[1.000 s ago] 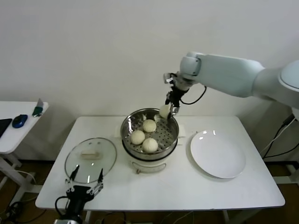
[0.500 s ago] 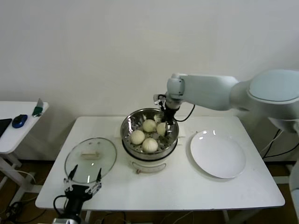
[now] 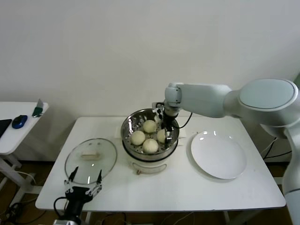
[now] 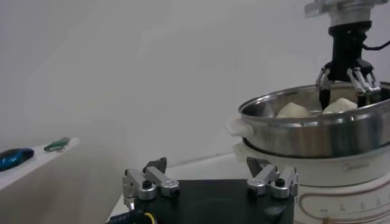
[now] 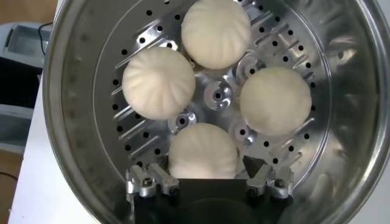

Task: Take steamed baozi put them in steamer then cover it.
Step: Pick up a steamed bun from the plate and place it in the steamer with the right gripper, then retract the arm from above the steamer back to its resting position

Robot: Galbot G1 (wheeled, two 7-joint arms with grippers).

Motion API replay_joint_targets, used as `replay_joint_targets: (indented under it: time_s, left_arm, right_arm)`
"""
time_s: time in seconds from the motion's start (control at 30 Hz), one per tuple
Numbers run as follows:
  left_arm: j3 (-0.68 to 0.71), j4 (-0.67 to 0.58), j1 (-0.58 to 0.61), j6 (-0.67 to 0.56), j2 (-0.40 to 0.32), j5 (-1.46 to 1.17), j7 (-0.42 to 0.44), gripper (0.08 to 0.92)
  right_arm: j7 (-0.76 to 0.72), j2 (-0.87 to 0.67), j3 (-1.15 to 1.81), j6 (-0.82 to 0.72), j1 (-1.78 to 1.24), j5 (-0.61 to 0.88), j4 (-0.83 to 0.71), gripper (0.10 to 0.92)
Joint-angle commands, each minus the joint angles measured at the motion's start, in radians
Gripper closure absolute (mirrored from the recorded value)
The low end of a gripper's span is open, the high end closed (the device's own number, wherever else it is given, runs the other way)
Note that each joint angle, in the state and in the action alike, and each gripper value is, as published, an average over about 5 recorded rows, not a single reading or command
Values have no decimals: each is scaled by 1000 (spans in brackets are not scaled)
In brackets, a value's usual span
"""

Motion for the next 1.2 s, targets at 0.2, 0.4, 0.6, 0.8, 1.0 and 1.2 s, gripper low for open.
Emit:
replay_joint_targets:
  time_s: [0.2, 0.4, 0.6, 0.8, 1.0, 1.2]
  left_arm:
    - [-3, -3, 3, -1, 5, 1, -1, 177]
    - [-3, -6, 0, 1, 6, 3, -2, 177]
    - [-8, -5, -6, 3, 10, 10, -5, 177]
    - [-11, 34, -50, -3, 4, 62, -23, 177]
    - [-23, 47, -76, 5, 2, 64, -26, 177]
    - [-32, 39, -87, 11, 8, 91, -17, 177]
  right_arm:
    - [-60, -28, 27, 12, 48, 18, 6, 203]
    - [-101, -70, 50, 37, 97, 22, 24, 203]
    - [-17, -186, 169, 118, 117, 30, 64, 203]
    - [204, -372, 251, 275, 116, 53, 147, 203]
    - [472, -564, 473, 383, -68, 83, 282, 203]
    - [624, -688, 824, 423, -368, 29, 363, 203]
